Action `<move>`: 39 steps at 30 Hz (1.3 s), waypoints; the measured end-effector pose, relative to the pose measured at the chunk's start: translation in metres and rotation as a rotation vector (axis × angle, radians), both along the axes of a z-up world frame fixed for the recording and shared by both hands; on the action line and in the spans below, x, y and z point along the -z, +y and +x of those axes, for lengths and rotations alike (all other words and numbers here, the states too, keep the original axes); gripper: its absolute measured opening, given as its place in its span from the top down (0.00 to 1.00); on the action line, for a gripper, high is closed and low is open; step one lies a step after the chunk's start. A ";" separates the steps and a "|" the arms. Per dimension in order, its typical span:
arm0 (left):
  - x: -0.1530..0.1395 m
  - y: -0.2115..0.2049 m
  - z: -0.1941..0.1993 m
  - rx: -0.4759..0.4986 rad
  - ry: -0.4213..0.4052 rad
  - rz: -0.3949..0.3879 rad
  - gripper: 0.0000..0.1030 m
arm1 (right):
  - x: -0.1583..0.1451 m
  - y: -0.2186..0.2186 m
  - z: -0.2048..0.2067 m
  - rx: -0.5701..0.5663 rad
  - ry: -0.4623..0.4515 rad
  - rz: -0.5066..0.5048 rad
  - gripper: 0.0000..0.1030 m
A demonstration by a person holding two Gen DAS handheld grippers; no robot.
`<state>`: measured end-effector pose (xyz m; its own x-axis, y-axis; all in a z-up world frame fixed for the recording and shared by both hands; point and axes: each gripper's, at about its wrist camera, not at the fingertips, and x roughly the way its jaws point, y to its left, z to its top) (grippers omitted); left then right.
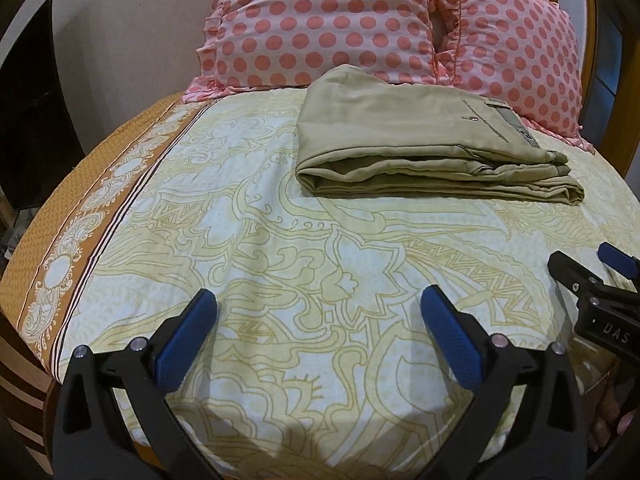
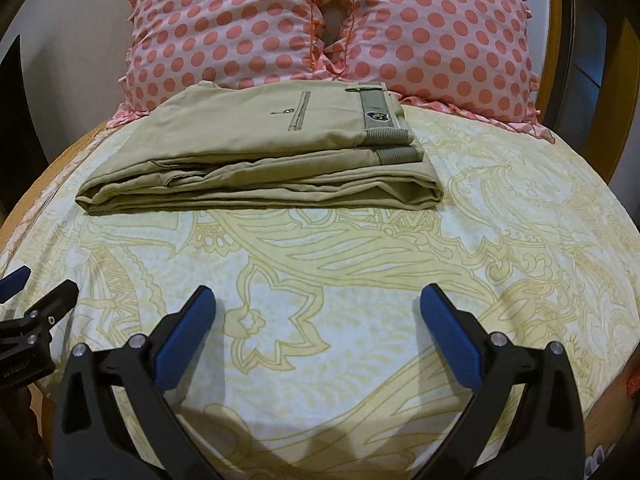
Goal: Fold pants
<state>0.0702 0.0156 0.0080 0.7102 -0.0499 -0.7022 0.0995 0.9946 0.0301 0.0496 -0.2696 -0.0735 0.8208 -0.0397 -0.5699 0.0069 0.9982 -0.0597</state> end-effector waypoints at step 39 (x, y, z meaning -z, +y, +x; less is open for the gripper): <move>-0.001 0.000 0.002 -0.004 -0.016 -0.002 0.01 | -0.001 -0.002 0.001 0.000 -0.010 0.001 0.02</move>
